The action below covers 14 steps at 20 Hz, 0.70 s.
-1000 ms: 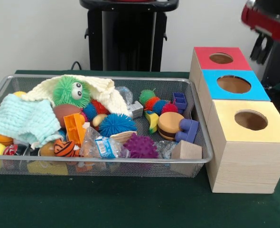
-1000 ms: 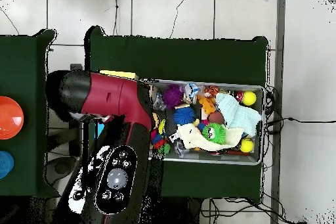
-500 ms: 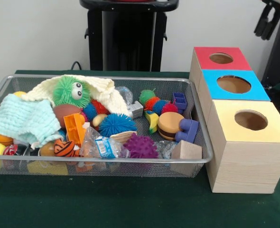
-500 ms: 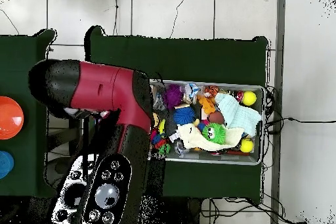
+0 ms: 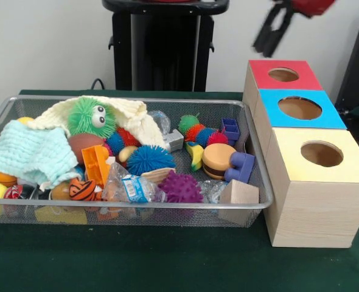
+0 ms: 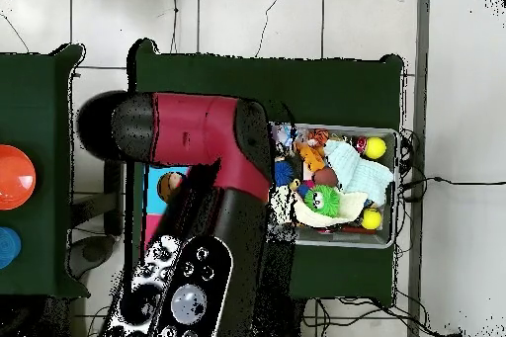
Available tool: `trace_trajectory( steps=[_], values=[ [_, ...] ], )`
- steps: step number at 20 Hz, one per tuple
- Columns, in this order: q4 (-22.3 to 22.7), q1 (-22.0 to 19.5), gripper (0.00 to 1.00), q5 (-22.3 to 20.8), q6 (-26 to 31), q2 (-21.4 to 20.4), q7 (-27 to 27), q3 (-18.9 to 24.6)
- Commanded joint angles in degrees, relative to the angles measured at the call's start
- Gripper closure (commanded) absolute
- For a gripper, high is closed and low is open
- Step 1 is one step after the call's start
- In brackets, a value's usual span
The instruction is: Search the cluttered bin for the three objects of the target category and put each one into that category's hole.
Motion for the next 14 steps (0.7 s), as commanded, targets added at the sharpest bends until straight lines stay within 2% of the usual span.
trace_trajectory(
  steps=[1, 5, 8, 10, 14],
  values=[
    [15.5, -8.7, 1.0, -11.2, -21.3, -3.7, -18.5, 8.7],
    [22.1, -14.6, 1.0, -16.1, -30.2, -7.5, -21.8, 14.0],
    [26.6, -20.0, 1.0, -19.1, -35.9, -9.7, -21.5, 19.3],
    [27.8, -22.3, 1.0, -21.6, -38.4, -9.9, -20.2, 21.8],
    [28.1, -23.9, 1.0, -25.1, -38.8, -10.2, -17.6, 24.1]
  ],
)
